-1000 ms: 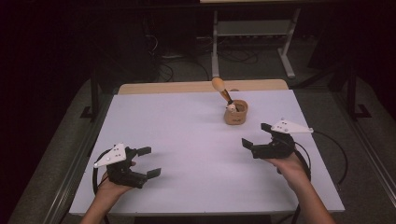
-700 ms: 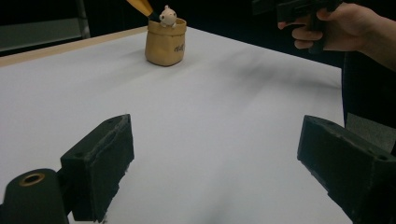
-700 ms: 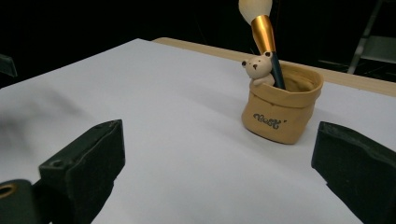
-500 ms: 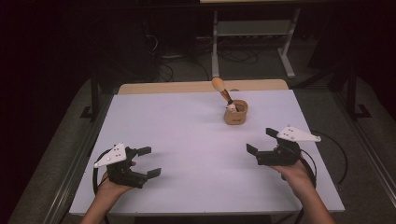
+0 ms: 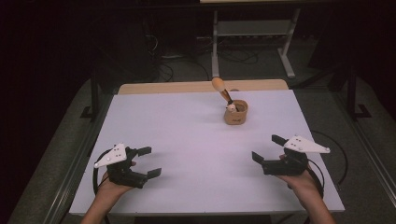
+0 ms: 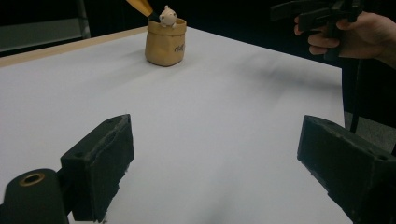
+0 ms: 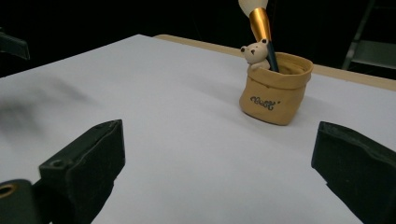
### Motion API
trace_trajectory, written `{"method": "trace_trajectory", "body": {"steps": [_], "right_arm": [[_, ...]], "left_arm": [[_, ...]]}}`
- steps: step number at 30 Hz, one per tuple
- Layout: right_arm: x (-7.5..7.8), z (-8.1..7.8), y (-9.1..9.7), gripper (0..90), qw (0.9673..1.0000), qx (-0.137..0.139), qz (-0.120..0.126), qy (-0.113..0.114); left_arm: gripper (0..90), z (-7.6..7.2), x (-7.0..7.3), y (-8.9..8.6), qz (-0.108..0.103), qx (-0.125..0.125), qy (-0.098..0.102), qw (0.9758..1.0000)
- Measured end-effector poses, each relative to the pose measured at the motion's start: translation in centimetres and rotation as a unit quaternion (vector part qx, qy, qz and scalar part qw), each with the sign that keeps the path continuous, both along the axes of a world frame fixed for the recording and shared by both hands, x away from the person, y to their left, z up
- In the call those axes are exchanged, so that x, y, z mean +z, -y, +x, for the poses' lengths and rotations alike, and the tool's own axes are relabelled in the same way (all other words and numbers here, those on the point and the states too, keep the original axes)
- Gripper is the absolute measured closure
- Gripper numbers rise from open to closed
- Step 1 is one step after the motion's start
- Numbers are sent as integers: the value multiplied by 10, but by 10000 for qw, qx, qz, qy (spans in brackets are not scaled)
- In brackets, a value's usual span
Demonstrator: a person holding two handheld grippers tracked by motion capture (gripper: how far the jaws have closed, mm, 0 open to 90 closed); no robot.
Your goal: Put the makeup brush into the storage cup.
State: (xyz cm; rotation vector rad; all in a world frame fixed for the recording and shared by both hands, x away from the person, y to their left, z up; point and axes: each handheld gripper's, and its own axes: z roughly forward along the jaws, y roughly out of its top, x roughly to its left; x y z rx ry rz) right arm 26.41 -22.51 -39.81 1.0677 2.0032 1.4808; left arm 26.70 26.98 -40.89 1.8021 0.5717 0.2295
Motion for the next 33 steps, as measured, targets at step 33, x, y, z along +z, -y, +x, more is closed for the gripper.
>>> {"method": "trace_trajectory", "body": {"steps": [33], "right_arm": [[-20,-13,13,22,9997,64,-224,-126]], "left_arm": [[101,1,-4,3,76,20,-42,10000]]}}
